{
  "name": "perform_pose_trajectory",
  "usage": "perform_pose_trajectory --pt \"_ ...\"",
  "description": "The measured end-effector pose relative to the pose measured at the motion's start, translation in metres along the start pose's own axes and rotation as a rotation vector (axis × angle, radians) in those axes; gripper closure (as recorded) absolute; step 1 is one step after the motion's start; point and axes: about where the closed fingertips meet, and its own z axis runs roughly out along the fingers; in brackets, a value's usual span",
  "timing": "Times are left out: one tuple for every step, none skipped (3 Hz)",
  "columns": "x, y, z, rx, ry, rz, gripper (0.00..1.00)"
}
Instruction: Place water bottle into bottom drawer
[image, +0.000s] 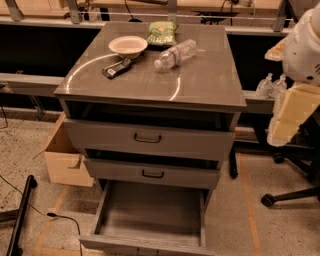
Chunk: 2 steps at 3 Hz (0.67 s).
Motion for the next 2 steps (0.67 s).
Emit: perform_pose_trajectory --pt "-0.032 -0.046 0.002 0.119 0.061 -0.159 0.00" --pt "-0.066 -0.108 0.005 0.195 0.113 -0.327 0.00"
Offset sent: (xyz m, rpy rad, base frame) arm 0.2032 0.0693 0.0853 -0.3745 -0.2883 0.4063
